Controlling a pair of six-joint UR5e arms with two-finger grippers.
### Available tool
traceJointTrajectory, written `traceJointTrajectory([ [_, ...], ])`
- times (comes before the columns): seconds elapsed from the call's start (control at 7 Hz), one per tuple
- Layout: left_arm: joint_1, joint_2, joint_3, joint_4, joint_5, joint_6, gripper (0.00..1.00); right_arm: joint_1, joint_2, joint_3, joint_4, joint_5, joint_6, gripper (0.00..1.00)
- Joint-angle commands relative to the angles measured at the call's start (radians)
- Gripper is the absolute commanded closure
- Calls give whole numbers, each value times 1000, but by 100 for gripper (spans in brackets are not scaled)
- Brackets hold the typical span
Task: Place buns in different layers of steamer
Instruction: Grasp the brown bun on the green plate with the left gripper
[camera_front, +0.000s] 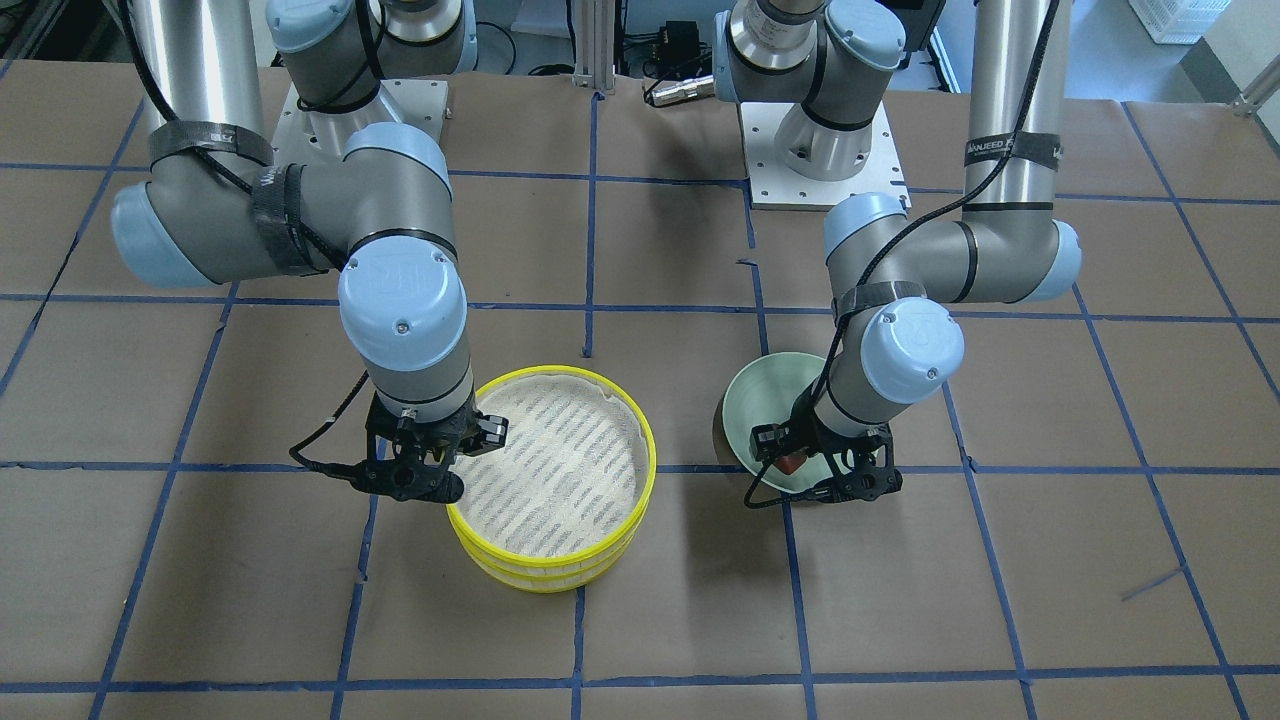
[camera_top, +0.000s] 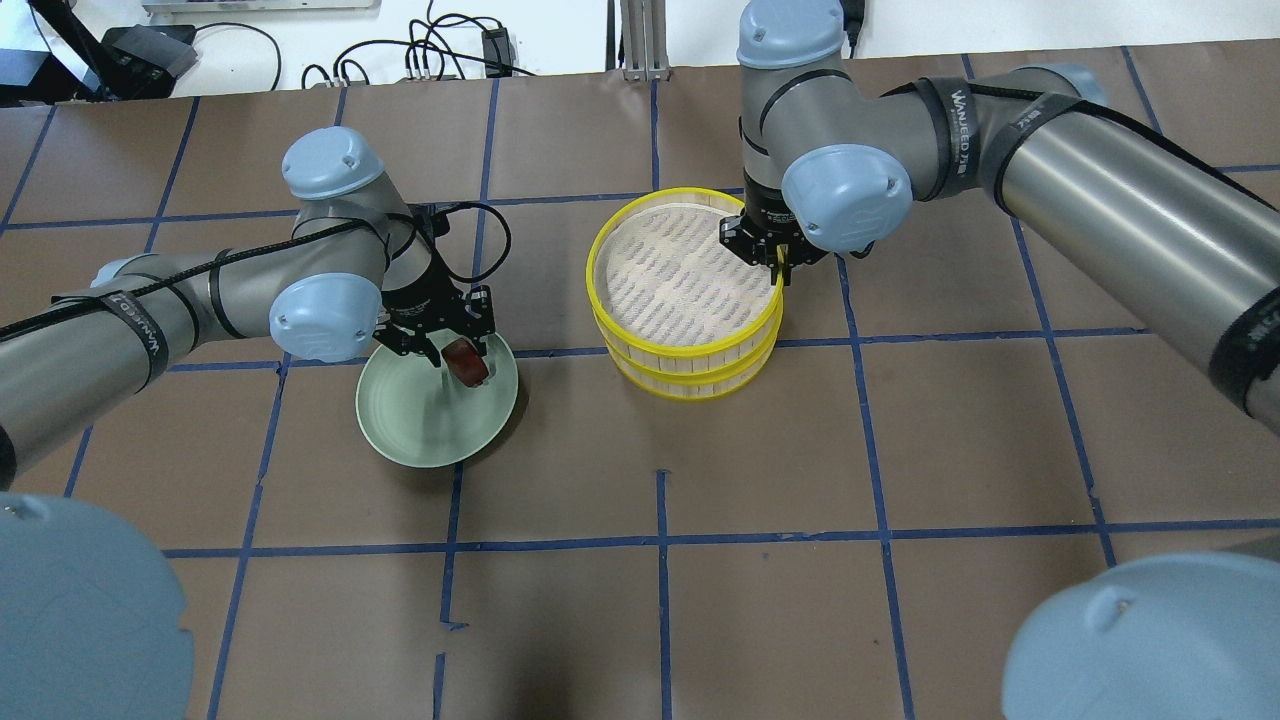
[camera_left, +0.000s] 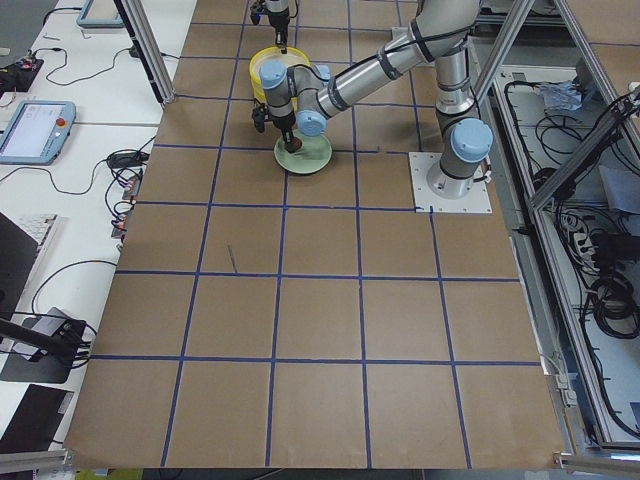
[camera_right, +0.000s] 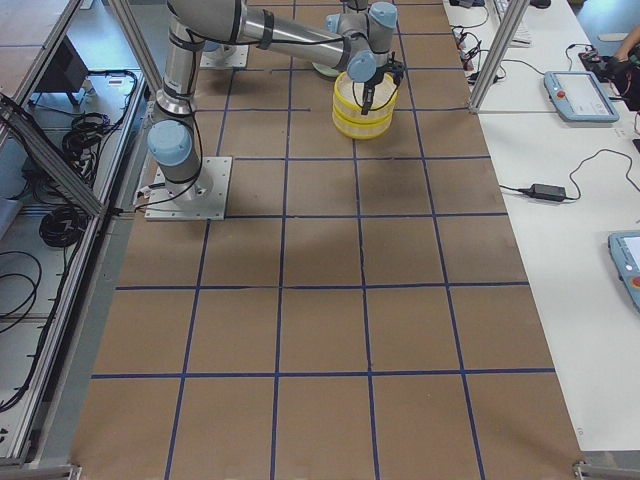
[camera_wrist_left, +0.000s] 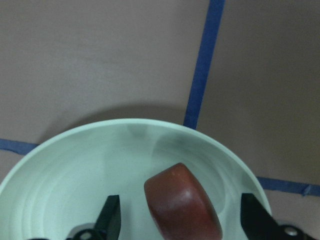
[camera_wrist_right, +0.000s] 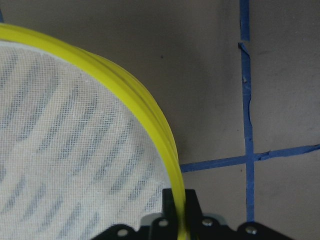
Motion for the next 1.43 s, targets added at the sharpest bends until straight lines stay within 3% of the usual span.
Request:
traceJointTrajectory([
  [0.0, -4, 3, 4, 6, 5, -1, 100, -2, -4, 1, 2, -4, -2, 91],
  [0.29, -10, 41, 41, -6, 9, -11, 100, -8, -9, 8, 8, -7, -34, 91],
  [0.71, -37, 110, 113, -130, 11, -14, 100, -10, -9, 14, 8, -7, -33, 89],
  [1.29, -93, 121, 191, -179, 3, -60, 98, -10, -8, 14, 0, -1, -25, 87],
])
